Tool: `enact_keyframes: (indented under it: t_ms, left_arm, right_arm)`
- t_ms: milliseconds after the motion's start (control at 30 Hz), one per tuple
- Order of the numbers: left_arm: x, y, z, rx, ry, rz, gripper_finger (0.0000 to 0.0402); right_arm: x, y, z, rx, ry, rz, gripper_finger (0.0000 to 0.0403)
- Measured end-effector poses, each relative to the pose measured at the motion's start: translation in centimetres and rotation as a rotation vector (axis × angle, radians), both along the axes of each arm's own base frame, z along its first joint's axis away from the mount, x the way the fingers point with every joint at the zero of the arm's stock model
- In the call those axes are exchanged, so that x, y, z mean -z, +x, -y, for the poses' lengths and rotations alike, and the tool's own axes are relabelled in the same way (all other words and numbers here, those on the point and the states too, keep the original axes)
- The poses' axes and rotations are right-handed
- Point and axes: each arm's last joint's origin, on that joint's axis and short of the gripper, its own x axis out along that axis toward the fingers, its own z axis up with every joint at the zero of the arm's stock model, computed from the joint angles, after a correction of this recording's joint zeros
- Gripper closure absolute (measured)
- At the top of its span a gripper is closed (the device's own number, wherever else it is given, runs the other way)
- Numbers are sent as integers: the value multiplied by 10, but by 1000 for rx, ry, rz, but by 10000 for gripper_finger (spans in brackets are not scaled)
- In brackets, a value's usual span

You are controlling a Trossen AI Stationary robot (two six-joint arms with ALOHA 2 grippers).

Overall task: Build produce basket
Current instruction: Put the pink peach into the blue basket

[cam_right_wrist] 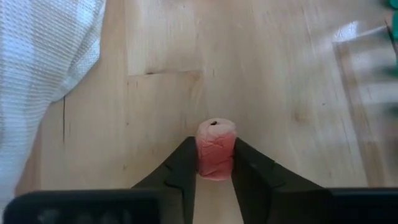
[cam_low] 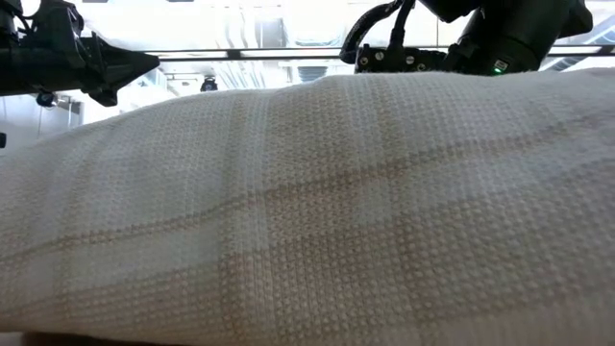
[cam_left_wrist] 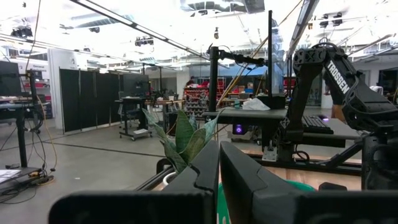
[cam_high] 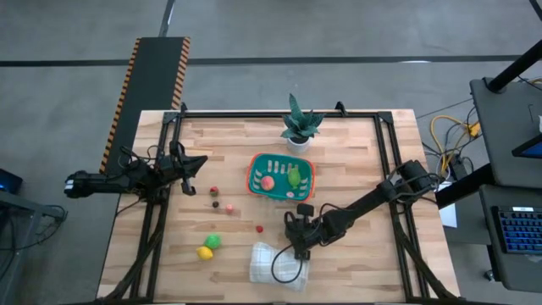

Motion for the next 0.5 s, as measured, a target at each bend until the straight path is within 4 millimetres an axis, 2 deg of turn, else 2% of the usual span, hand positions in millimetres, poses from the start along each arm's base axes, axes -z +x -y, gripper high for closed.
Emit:
enact_keyframes:
  t_ms: [500]
  left_arm:
    - [0, 0, 0, 0, 0, 0, 402]
  right_arm:
    - [0, 0, 0, -21, -11, 2, 343]
